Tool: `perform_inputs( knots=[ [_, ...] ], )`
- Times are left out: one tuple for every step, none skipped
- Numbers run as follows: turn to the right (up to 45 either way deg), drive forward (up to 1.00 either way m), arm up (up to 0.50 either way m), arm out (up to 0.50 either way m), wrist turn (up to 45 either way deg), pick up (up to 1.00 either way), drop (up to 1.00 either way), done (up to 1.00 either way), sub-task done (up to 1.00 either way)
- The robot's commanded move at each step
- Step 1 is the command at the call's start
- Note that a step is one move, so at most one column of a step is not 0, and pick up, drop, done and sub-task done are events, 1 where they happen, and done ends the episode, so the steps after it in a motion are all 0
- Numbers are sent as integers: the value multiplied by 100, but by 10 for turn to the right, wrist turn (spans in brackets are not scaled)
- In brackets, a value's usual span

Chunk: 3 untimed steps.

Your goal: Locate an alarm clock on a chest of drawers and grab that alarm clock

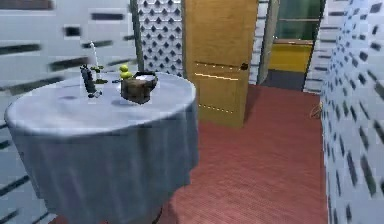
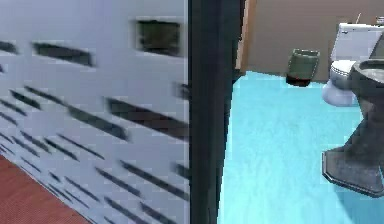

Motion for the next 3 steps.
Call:
perform_inputs(
  knots=[
    [240, 0, 0, 0, 0, 0, 0, 0, 0],
    [0, 100, 0, 0, 0, 0, 0, 0, 0],
    [0, 100, 0, 0, 0, 0, 0, 0, 0]
  ],
)
